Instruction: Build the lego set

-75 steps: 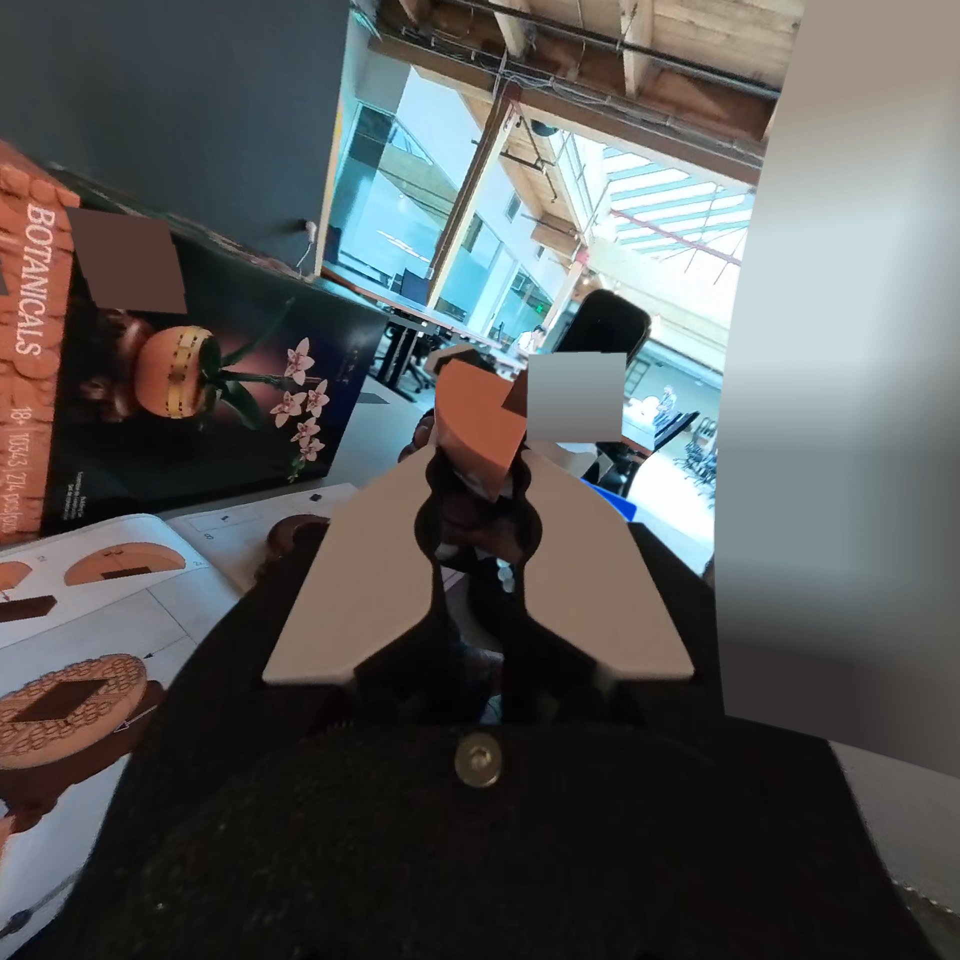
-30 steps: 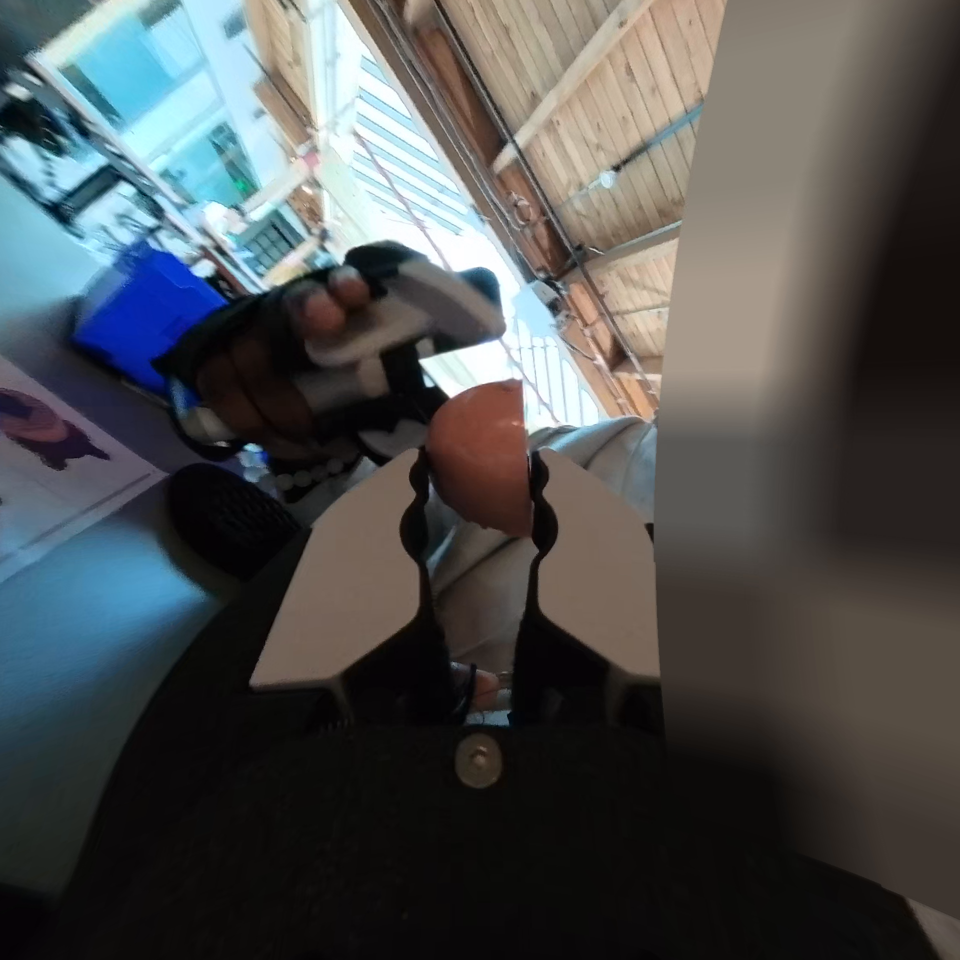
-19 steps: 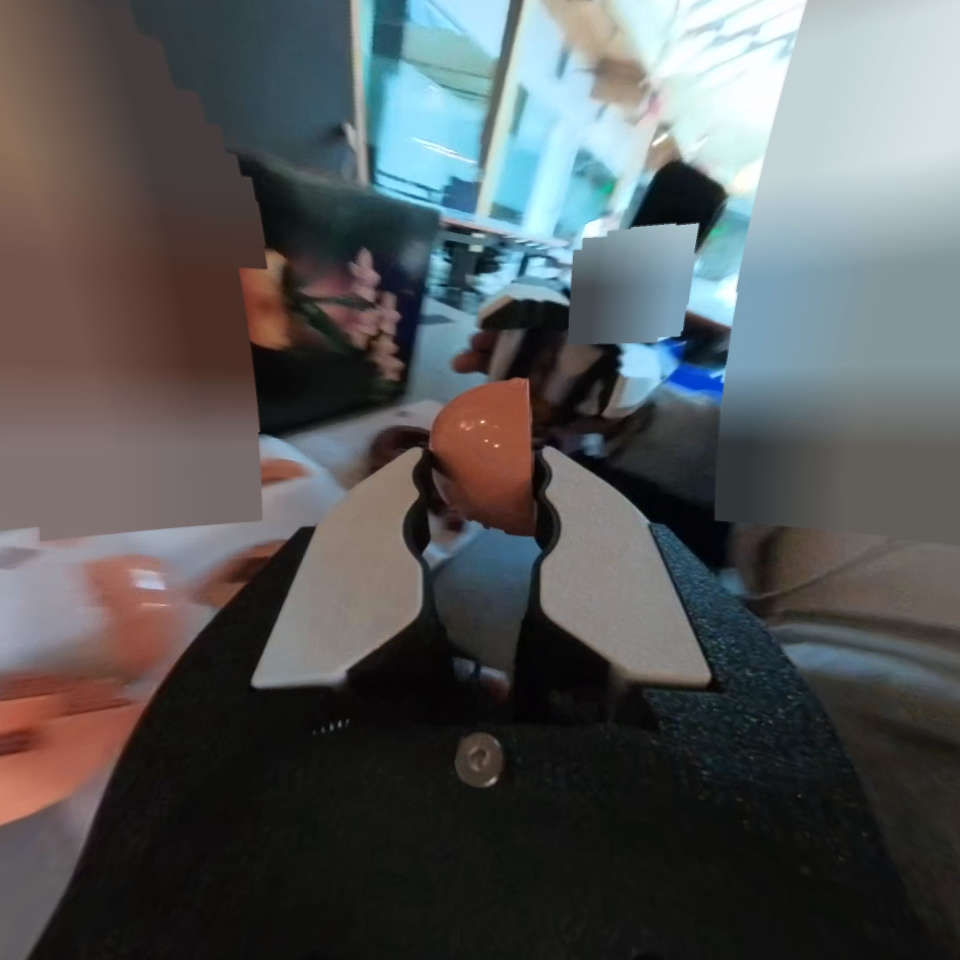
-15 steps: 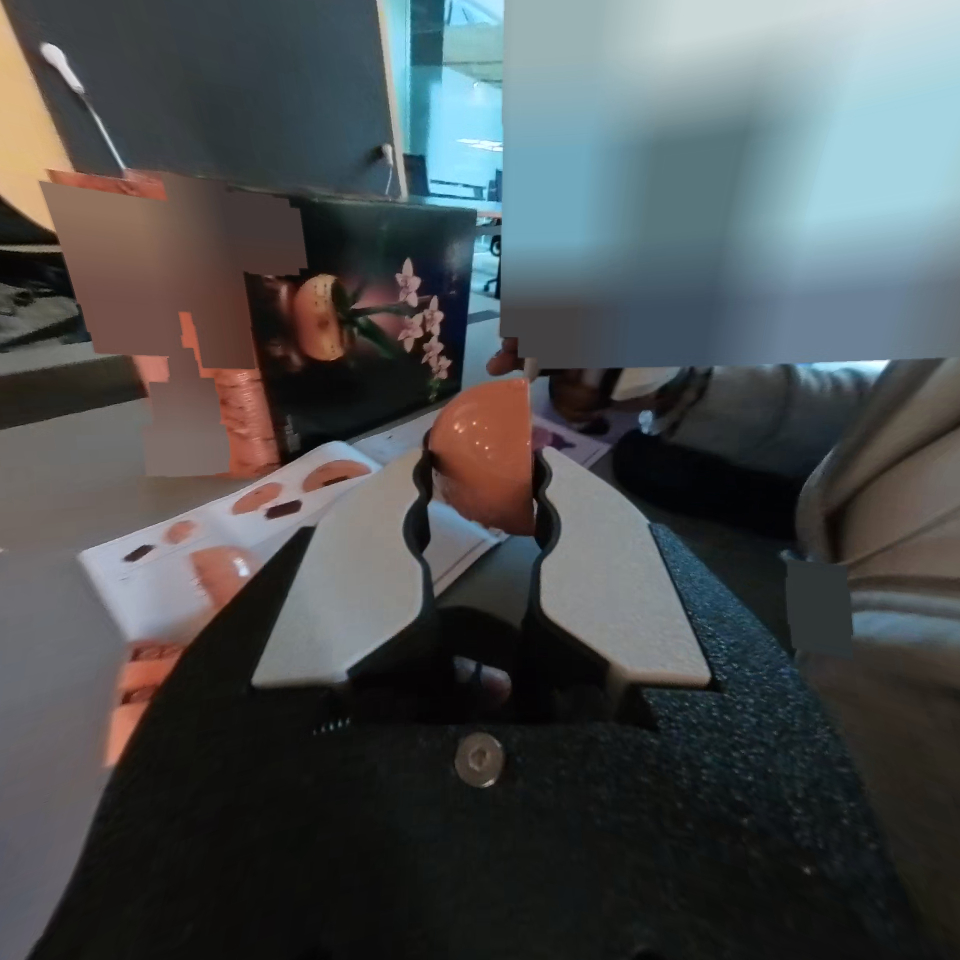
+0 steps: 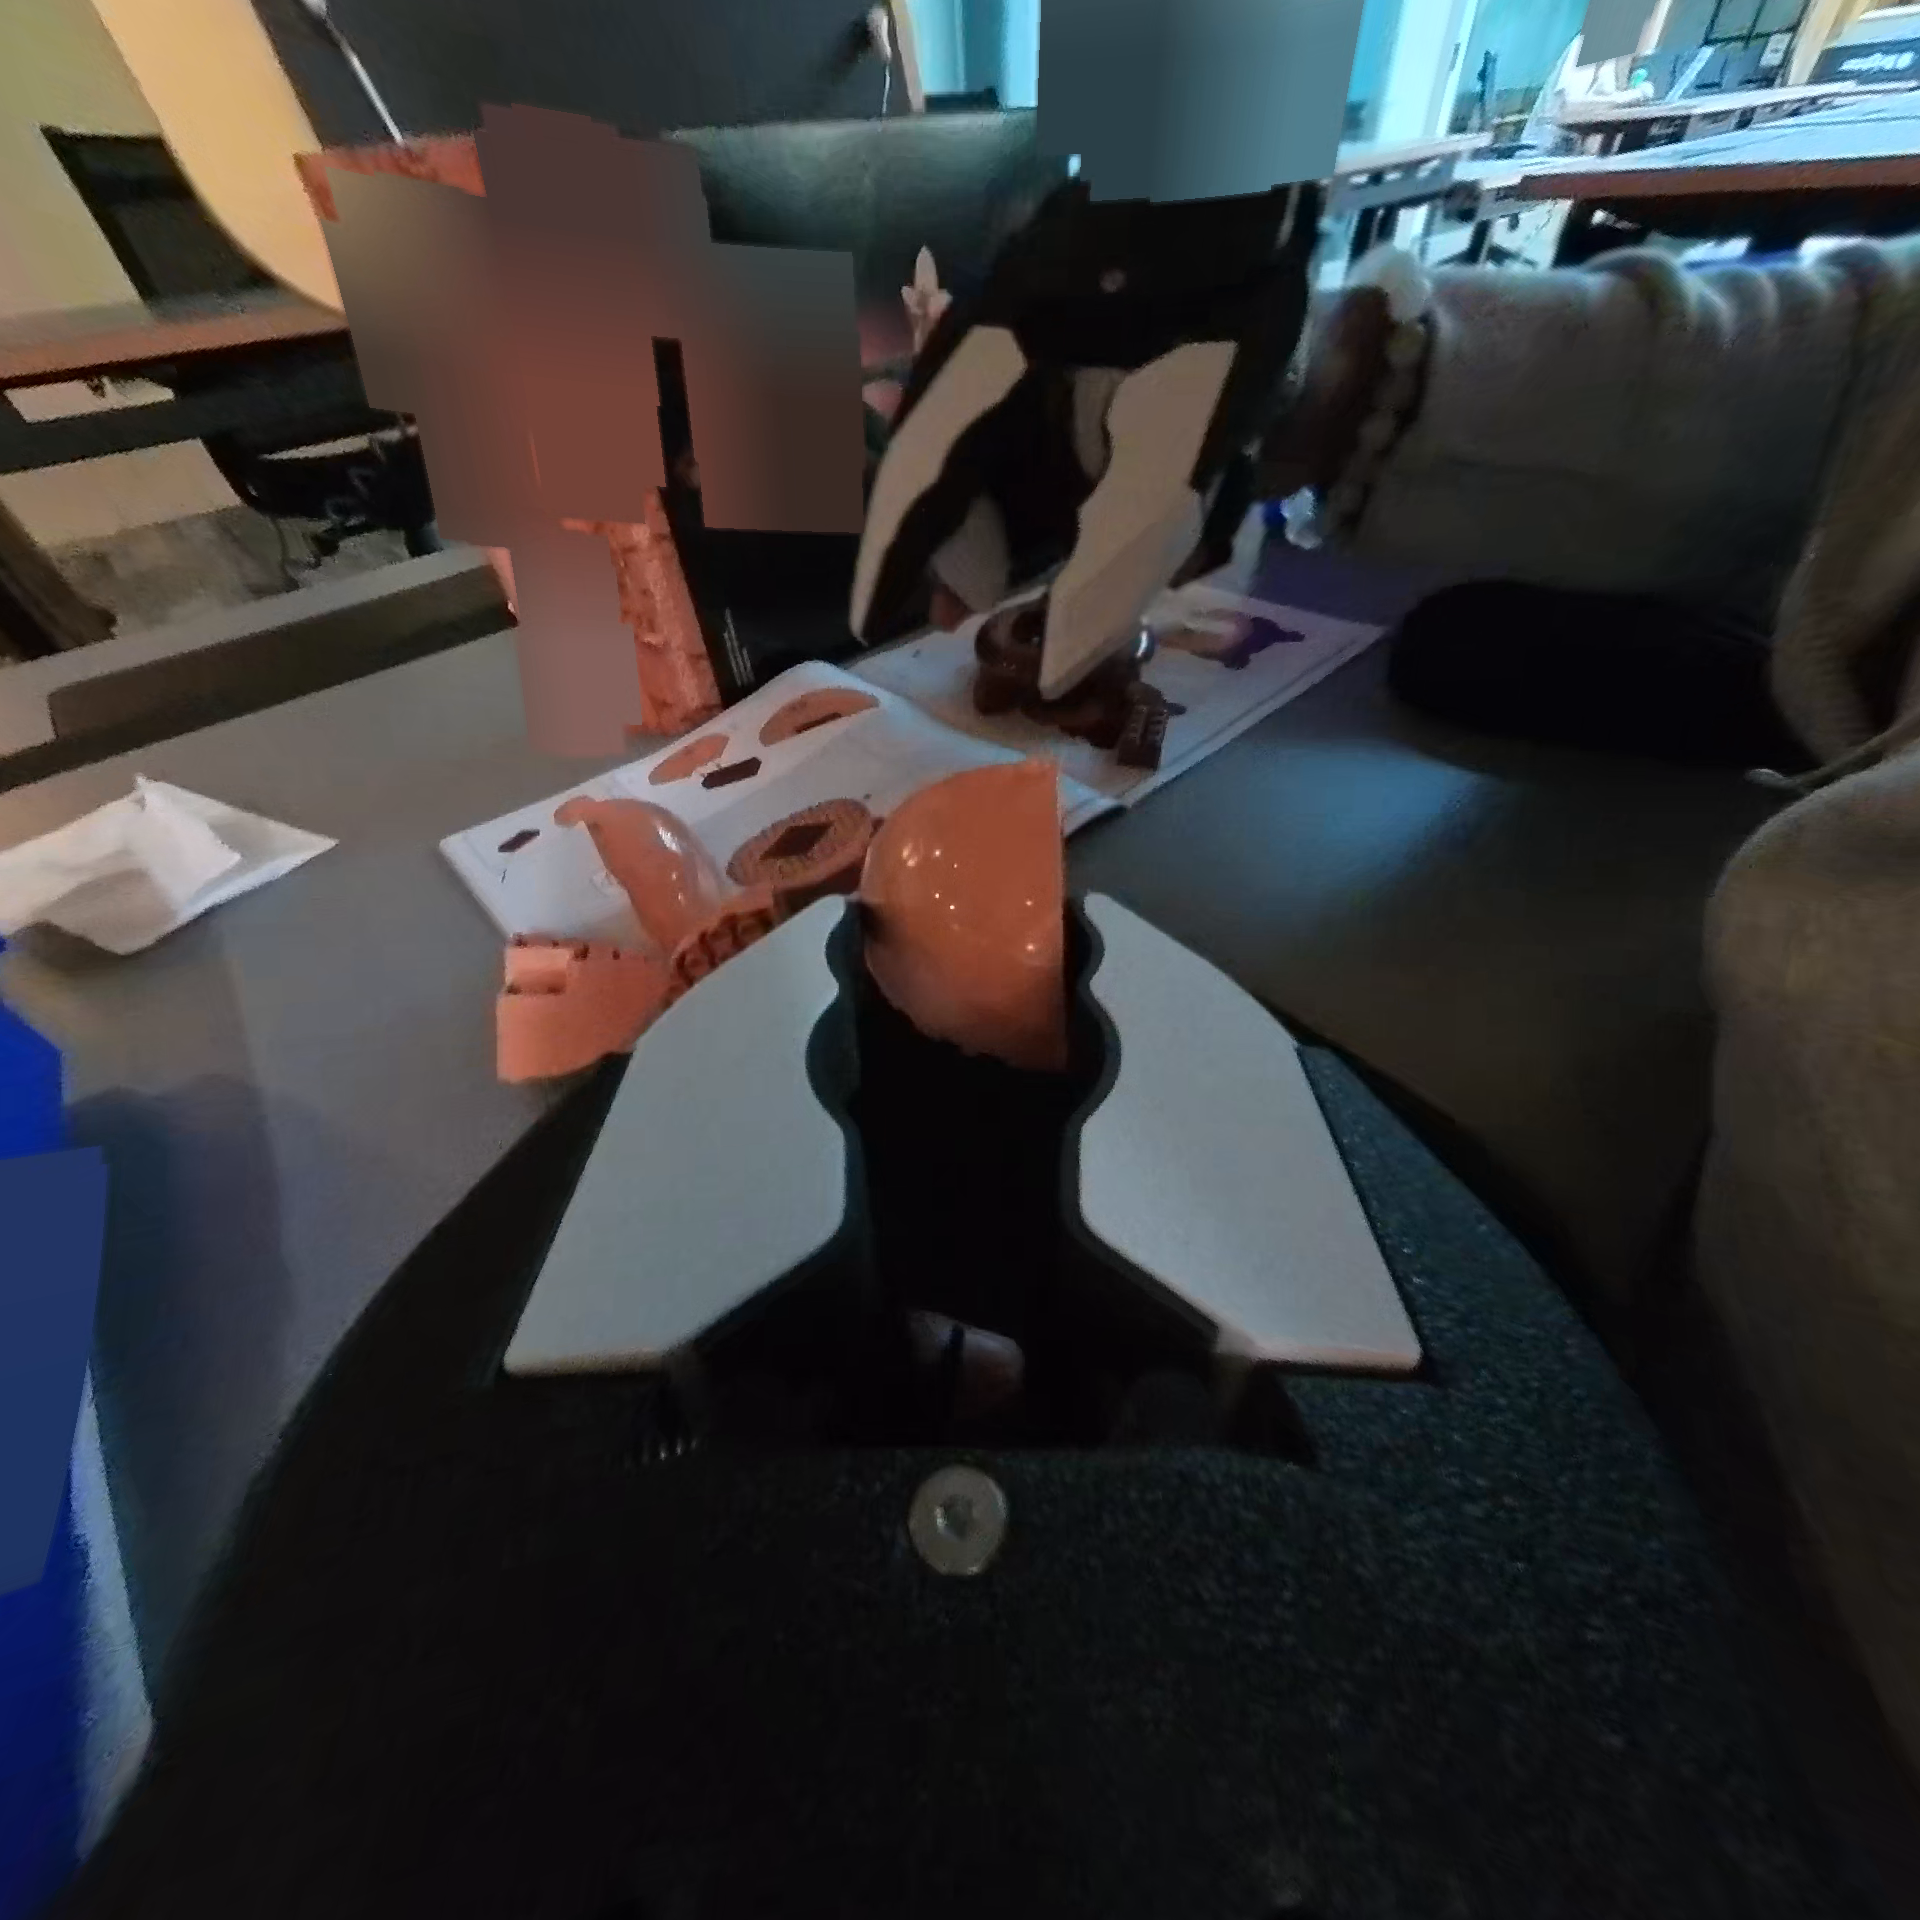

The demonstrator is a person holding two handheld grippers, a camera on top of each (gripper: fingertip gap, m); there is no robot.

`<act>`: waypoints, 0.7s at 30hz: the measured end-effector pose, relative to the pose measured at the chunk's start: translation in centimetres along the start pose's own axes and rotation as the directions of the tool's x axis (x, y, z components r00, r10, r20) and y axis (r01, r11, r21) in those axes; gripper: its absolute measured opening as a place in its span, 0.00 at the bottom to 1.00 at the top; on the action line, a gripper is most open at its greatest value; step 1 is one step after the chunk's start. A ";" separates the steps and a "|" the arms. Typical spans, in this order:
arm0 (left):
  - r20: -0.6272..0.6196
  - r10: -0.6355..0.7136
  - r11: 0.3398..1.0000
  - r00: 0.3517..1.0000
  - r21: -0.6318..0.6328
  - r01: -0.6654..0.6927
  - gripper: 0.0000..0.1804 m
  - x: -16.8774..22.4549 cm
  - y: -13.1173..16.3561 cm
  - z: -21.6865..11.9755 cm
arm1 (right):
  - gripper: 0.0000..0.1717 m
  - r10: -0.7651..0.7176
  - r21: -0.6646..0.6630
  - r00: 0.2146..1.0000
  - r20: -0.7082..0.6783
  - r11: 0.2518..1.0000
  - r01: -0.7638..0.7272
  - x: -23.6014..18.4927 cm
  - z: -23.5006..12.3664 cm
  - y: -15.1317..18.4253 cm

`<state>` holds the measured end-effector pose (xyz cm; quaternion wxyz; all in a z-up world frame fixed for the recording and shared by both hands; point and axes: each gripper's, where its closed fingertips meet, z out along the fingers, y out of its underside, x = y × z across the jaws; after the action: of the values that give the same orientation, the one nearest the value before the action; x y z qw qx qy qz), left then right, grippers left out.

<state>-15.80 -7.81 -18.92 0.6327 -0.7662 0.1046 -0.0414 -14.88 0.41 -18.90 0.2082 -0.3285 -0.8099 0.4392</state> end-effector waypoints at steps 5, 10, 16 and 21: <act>0.062 0.015 1.000 0.998 0.011 -0.016 0.20 -0.8 -0.1 0.0 | 0.21 0.142 -0.098 0.984 -0.110 0.983 -0.153 6.4 2.8 0.5; 0.068 -0.009 0.999 0.998 0.036 0.007 0.20 -1.1 -0.3 0.0 | 0.40 0.401 -0.237 0.902 -0.159 0.872 -0.429 7.6 6.6 3.6; 0.043 -0.070 0.994 0.997 0.084 0.066 0.20 -1.5 -0.9 0.0 | 0.22 0.252 -0.263 0.957 -0.146 0.923 -0.283 7.7 8.1 3.9; 0.009 -0.097 0.990 0.995 0.103 0.096 0.20 -1.5 -1.2 0.2 | 0.37 -0.093 -0.378 0.995 0.028 0.921 0.097 7.8 5.1 5.1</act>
<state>-17.13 -7.10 -17.73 0.6692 -0.7370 0.0607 -0.0721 -21.74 5.13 -25.58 0.1580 -0.3207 -0.8954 0.2655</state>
